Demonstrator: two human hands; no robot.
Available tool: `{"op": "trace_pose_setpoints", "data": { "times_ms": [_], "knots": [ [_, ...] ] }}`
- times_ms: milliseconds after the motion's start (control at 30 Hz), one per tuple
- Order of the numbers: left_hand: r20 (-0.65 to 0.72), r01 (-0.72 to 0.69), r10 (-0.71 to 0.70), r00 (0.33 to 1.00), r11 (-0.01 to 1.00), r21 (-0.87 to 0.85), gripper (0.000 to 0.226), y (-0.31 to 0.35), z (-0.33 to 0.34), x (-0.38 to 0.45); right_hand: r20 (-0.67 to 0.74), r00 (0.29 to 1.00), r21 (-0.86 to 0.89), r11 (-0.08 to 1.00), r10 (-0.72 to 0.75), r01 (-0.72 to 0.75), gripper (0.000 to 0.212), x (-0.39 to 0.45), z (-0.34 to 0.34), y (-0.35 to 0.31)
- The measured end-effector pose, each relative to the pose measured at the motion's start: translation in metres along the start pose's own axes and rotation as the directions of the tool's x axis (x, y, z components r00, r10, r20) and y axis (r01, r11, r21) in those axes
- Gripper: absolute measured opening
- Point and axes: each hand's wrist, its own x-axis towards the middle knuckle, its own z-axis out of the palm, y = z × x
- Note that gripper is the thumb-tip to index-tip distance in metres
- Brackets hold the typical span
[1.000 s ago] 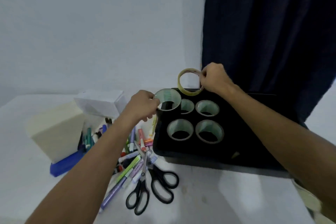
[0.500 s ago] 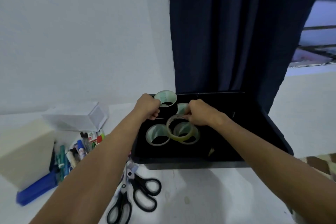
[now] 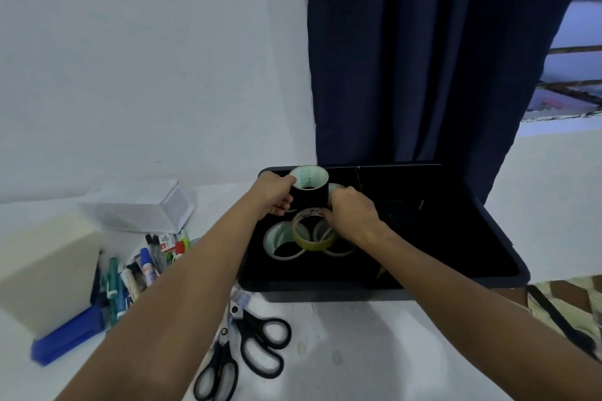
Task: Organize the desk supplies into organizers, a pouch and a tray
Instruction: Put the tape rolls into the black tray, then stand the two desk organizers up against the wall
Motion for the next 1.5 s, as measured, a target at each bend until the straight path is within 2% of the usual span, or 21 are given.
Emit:
{"op": "trace_pose_setpoints", "data": {
  "times_ms": [167,267,433,667,800,900,1033,1133,1267,1400,1500],
  "knots": [
    [-0.008,-0.061,0.061,0.998,0.998,0.01,0.035,-0.005,-0.003,0.0,0.0,1.0,0.015,1.0,0.028,-0.028,0.02,0.001,0.003,-0.006],
    [-0.029,-0.133,0.134,0.991,0.991,0.023,0.044,-0.009,-0.001,0.0,0.01,0.998,0.099,0.993,0.062,-0.063,0.018,0.002,0.004,-0.004],
    [-0.076,-0.232,0.24,0.968,0.967,0.103,0.039,-0.015,0.003,-0.001,0.034,0.995,0.185,0.978,0.093,-0.098,0.02,0.003,0.002,-0.004],
    [-0.113,-0.234,0.257,0.96,0.955,0.184,0.036,-0.013,0.0,-0.016,0.013,0.992,0.175,0.977,0.124,-0.124,0.018,-0.002,-0.002,-0.01],
    [-0.145,-0.25,0.293,0.945,0.933,0.26,0.025,-0.01,-0.02,-0.033,-0.025,0.998,0.123,0.991,0.064,-0.061,0.021,-0.004,-0.01,-0.026],
    [-0.181,-0.242,0.286,0.941,0.942,0.233,0.019,-0.012,-0.047,-0.047,-0.026,1.0,0.171,0.985,-0.003,0.008,0.02,-0.003,-0.013,-0.048],
    [-0.236,-0.204,0.252,0.938,0.956,0.21,0.022,-0.023,-0.086,-0.064,-0.001,0.993,0.322,0.94,-0.117,0.111,0.022,0.0,-0.007,-0.081],
    [-0.304,-0.178,0.246,0.92,0.956,0.234,0.025,-0.037,-0.118,-0.078,0.036,0.976,0.352,0.917,-0.213,0.187,0.019,0.003,0.002,-0.109],
    [-0.458,-0.1,0.226,0.86,0.954,0.283,0.027,-0.062,-0.166,-0.102,0.094,0.938,0.461,0.85,-0.333,0.255,0.019,0.004,0.012,-0.153],
    [-0.659,0.038,0.202,0.724,0.943,0.331,0.028,-0.089,-0.217,-0.13,0.147,0.882,0.55,0.778,-0.448,0.304,0.019,0.006,0.023,-0.207],
    [-0.748,0.105,0.18,0.639,0.943,0.316,0.031,-0.11,-0.251,-0.148,0.203,0.856,0.63,0.733,-0.476,0.258,0.022,0.008,0.039,-0.251]
  ]
}}
